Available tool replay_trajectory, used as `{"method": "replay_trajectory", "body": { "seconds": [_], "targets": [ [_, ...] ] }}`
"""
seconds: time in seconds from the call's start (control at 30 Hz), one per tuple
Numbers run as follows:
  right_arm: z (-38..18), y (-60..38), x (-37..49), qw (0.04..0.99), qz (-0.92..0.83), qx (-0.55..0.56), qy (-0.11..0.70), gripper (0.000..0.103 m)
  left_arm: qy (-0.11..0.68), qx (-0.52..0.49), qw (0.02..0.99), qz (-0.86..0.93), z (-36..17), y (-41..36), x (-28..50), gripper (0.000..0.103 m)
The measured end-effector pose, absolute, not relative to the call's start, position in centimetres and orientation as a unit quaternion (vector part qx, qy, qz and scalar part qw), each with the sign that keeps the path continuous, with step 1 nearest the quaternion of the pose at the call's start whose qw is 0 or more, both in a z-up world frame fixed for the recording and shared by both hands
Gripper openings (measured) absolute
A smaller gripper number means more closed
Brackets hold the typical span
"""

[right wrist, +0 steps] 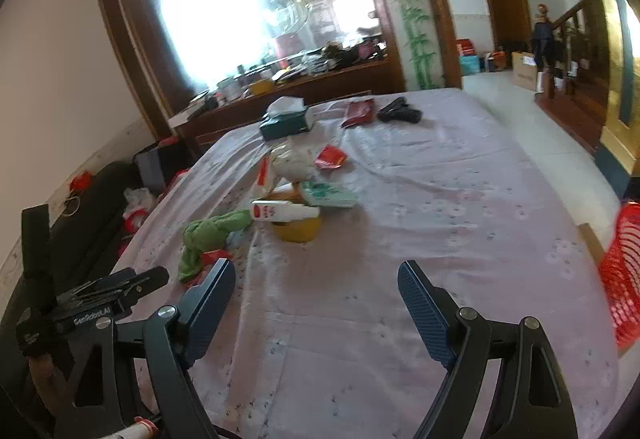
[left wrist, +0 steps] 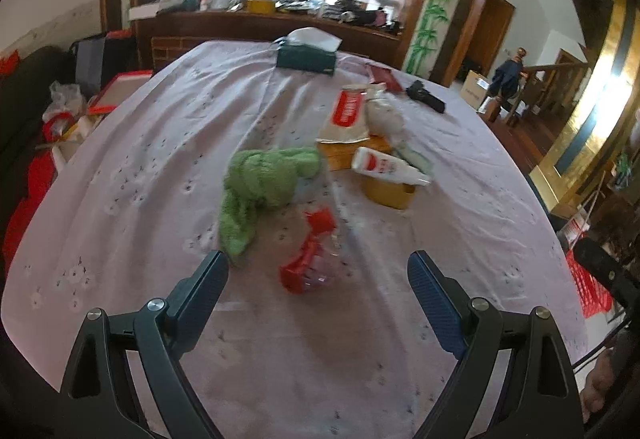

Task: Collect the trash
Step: 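Reach the left tool toward the red plastic bottle beside the green towel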

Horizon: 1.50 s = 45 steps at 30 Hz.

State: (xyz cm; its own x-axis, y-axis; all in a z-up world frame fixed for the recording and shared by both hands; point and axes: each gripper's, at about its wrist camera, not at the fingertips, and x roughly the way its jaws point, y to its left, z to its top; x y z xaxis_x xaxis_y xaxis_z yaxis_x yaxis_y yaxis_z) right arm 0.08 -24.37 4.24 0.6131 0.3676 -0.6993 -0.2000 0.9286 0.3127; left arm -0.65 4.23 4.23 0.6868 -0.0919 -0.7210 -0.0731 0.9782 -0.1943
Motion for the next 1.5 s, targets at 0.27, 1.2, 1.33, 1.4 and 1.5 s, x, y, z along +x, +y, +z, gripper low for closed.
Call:
{"method": "replay_trajectory", "body": {
  "seconds": [0.27,1.2,1.33,1.4,1.5],
  "targets": [
    [1.4,-21.3,3.9,0.866,0.212,0.116,0.438,0.076,0.43,-0.114,0.895,-0.021,1.7,4.8,1.5,0.09],
    [-6.9,-8.6,17.8,0.8,0.297,-0.132,0.504,0.065,0.47,-0.104,0.874,-0.065,-2.4,4.3,4.6,0.041],
    [-6.8,-8.5,17.2,0.799,0.298,-0.148,0.501,0.064,0.471,-0.108,0.873,-0.069,-2.4,4.5,4.3,0.041],
    [-6.5,-8.3,16.5,0.799,0.297,-0.16,0.498,0.064,0.47,-0.112,0.873,-0.072,-2.2,4.5,4.1,0.041],
    [-5.2,-8.8,16.0,0.808,0.299,-0.145,0.486,0.064,0.465,-0.121,0.873,-0.077,-1.8,4.6,3.7,0.041]
  ]
}}
